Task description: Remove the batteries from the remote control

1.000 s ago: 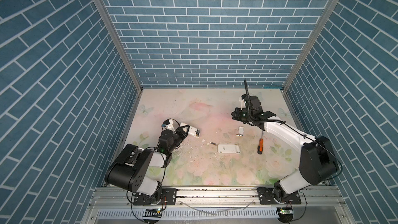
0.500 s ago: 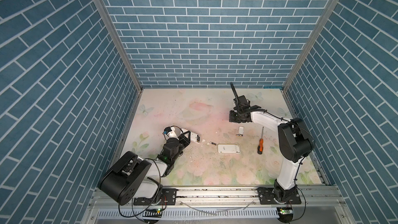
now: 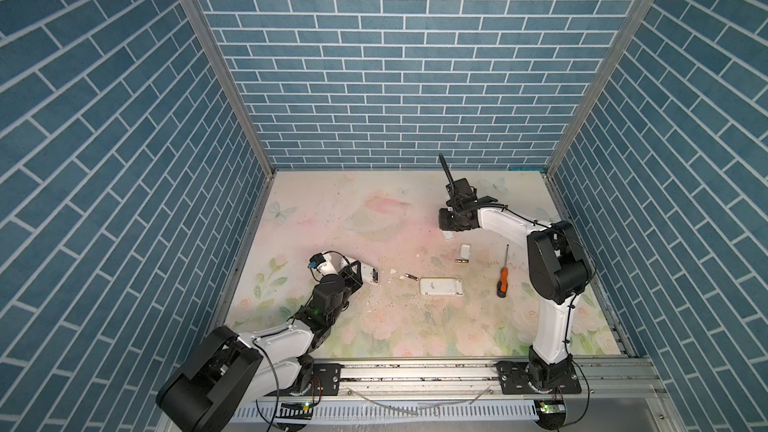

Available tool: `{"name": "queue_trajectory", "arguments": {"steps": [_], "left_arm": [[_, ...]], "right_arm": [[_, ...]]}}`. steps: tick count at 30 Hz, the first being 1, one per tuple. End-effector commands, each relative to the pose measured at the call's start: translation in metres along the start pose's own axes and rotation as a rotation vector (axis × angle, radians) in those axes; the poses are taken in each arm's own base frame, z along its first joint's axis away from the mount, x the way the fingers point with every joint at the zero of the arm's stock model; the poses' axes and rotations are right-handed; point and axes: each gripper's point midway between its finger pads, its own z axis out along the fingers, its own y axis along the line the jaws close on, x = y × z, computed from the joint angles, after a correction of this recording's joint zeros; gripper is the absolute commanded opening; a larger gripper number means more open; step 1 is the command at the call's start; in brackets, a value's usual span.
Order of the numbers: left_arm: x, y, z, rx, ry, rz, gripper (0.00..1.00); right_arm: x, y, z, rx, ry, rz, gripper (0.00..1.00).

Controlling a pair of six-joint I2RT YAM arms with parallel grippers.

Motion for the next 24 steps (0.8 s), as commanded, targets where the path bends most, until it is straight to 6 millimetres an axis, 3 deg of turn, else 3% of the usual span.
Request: {"name": "queue_trajectory", "arguments": {"steps": [1, 9, 11, 16, 24], "left_arm": [[0.007, 0.018, -0.004, -0.066, 0.018, 0.034, 0.04], [0.016, 0.027, -0.001, -0.098, 0.059, 0.062, 0.07], [0.018, 0.03, 0.0, -0.106, 0.066, 0.065, 0.15], [0.02, 0.033, 0.0, -0.126, 0.08, 0.077, 0.49], [0.018, 0.044, -0.009, -0.195, 0.088, 0.108, 0.6]], "right_arm": [[-0.007, 0.005, -0.007, 0.002, -0.001, -0.032, 0.32], [-0.008, 0.022, -0.039, -0.04, -0.049, -0.049, 0.33], [-0.008, 0.028, -0.048, -0.052, -0.061, -0.061, 0.33], [-0.01, 0.04, -0.07, -0.074, -0.097, -0.086, 0.34], [-0.012, 0.052, -0.091, -0.094, -0.136, -0.105, 0.34]]}}
